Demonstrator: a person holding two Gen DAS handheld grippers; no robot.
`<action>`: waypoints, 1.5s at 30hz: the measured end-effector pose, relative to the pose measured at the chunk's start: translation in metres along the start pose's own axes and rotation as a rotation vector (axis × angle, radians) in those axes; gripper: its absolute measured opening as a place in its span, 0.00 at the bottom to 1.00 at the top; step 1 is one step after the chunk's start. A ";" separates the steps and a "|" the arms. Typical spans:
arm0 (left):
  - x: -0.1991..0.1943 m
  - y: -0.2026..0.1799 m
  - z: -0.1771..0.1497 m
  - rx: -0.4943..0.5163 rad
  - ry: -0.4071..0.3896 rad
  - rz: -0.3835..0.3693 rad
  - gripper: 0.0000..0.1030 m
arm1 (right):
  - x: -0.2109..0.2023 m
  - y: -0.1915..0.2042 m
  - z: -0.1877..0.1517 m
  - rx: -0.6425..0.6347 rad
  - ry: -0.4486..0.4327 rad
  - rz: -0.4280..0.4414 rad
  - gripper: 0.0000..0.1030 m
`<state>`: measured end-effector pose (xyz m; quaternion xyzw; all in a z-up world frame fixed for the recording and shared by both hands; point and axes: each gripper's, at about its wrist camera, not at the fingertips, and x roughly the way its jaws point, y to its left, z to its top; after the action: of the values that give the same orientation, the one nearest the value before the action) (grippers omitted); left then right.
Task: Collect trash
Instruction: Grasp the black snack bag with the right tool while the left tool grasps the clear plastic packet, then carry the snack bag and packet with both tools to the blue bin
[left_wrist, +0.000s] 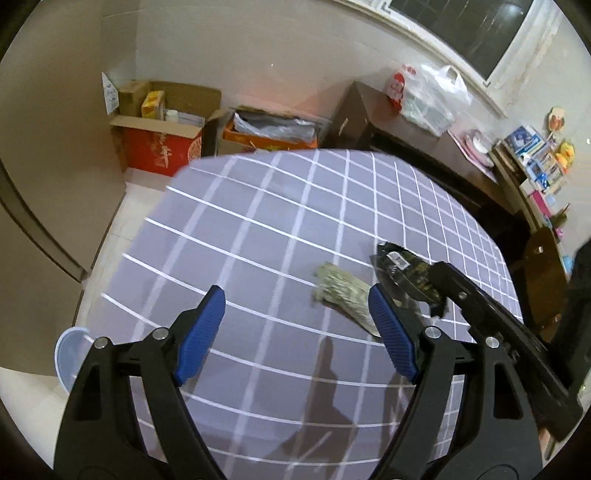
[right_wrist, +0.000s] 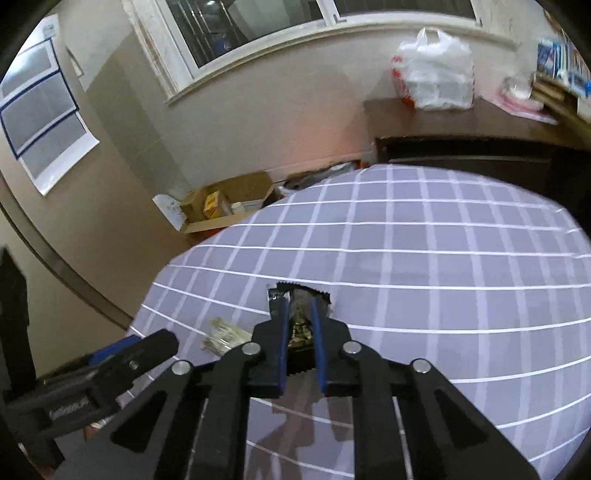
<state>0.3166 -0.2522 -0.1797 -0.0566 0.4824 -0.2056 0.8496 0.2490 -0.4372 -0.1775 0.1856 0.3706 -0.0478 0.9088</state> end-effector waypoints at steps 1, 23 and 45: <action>0.004 -0.007 -0.002 0.008 0.004 0.004 0.76 | -0.003 -0.006 -0.002 -0.005 0.004 -0.004 0.12; 0.040 -0.060 -0.018 0.229 -0.072 0.196 0.47 | -0.011 -0.029 -0.020 -0.009 0.029 0.005 0.50; -0.016 -0.019 -0.033 0.178 -0.114 -0.047 0.16 | -0.001 0.028 -0.039 -0.230 0.083 -0.061 0.26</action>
<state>0.2757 -0.2597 -0.1783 -0.0040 0.4117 -0.2636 0.8724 0.2285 -0.3970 -0.1941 0.0704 0.4166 -0.0249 0.9060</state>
